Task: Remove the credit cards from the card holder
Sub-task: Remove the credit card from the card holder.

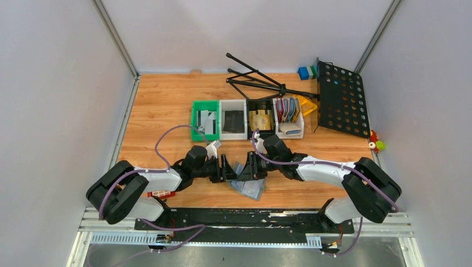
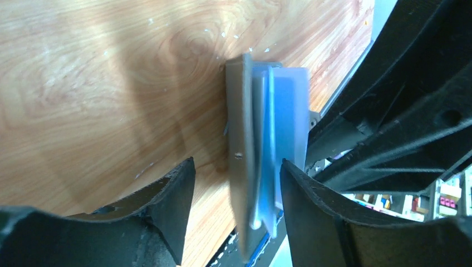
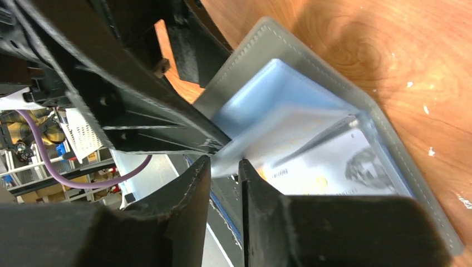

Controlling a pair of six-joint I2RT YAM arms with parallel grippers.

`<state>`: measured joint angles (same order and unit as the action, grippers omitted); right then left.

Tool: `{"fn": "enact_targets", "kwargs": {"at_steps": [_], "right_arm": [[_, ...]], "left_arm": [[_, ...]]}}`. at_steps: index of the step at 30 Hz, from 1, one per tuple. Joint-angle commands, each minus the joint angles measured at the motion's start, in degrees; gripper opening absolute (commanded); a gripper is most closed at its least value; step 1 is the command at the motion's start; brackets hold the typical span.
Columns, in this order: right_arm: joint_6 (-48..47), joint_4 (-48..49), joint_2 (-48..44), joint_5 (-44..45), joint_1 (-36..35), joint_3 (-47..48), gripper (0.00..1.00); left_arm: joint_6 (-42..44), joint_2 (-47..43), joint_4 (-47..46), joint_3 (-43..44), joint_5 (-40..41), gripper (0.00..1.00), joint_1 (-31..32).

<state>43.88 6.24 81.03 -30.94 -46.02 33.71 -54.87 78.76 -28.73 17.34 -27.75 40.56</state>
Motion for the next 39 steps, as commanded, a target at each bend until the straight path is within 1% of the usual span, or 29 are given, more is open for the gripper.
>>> {"fn": "enact_targets", "kwargs": {"at_steps": [1, 5, 10, 14, 15, 17, 18, 19, 22, 24, 26, 28, 30, 32, 35, 37, 39], "right_arm": [[0.2, 2.8, 1.9, 0.8, 0.1, 0.4, 0.23], [0.3, 2.4, 2.0, 1.5, 0.1, 0.2, 0.20], [-0.8, -0.6, 1.9, 3.5, 0.1, 0.8, 0.19], [-0.7, -0.3, 2.0, 4.4, 0.1, 0.6, 0.19], [-0.7, -0.1, 2.1, 4.6, 0.1, 0.7, 0.21], [-0.6, 0.3, 2.4, 5.1, 0.1, 1.3, 0.29], [-0.8, 0.2, 2.6, 5.3, 0.1, 1.8, 0.31], [-1.0, -0.3, 2.7, 5.7, 0.1, 2.3, 0.30], [-2.1, -3.6, 3.0, 7.7, 0.1, 3.6, 0.23], [-2.5, -5.6, 2.9, 9.3, 0.1, 3.8, 0.17], [-2.6, -6.0, 2.5, 10.3, 0.1, 3.3, 0.16], [-2.6, -6.0, 2.5, 10.8, 0.1, 2.9, 0.14], [-2.7, -6.0, 2.8, 11.1, 0.1, 2.8, 0.15], [-2.8, -6.0, 3.6, 10.7, 0.1, 3.0, 0.20], [-3.2, -5.9, 5.2, 9.9, 0.0, 4.0, 0.24], [-3.7, -6.0, 5.7, 9.7, -0.1, 4.9, 0.25], [-3.8, -7.8, 5.4, 10.3, -0.1, 5.0, 0.26]], "left_arm": [[0.3, -4.8, -1.8, -1.0, -2.5, 0.67, -1.2], [-0.8, -5.9, -3.6, -2.0, -3.0, 0.69, -1.9], [-2.1, -4.3, -6.6, -2.1, -3.9, 0.66, -2.0], [-2.4, -3.3, -8.7, -2.0, -4.7, 0.69, -2.0], [-2.3, -3.1, -9.0, -2.0, -4.8, 0.69, -2.0], [-2.2, -2.9, -8.9, -2.1, -4.9, 0.69, -2.0], [-2.1, -2.9, -8.9, -2.0, -4.9, 0.68, -2.0], [-2.0, -2.8, -8.8, -1.9, -4.8, 0.65, -2.0], [-1.3, -2.7, -7.4, -1.4, -4.4, 0.57, -2.0], [0.7, -2.7, -4.1, -0.2, -3.5, 0.53, -2.0], [2.8, -2.9, -0.2, 1.0, -2.5, 0.49, -2.0], [4.6, -3.2, 3.3, 1.9, -1.4, 0.48, -2.0], [5.8, -3.3, 5.1, 2.5, -1.0, 0.49, -2.0], [6.4, -3.4, 6.3, 2.9, -0.8, 0.50, -2.0], [7.1, -3.5, 7.3, 3.4, -0.6, 0.50, -2.0], [7.3, -3.5, 7.8, 3.8, -0.6, 0.46, -2.0], [7.6, -3.4, 8.1, 4.1, -0.6, 0.39, -2.0]]}}
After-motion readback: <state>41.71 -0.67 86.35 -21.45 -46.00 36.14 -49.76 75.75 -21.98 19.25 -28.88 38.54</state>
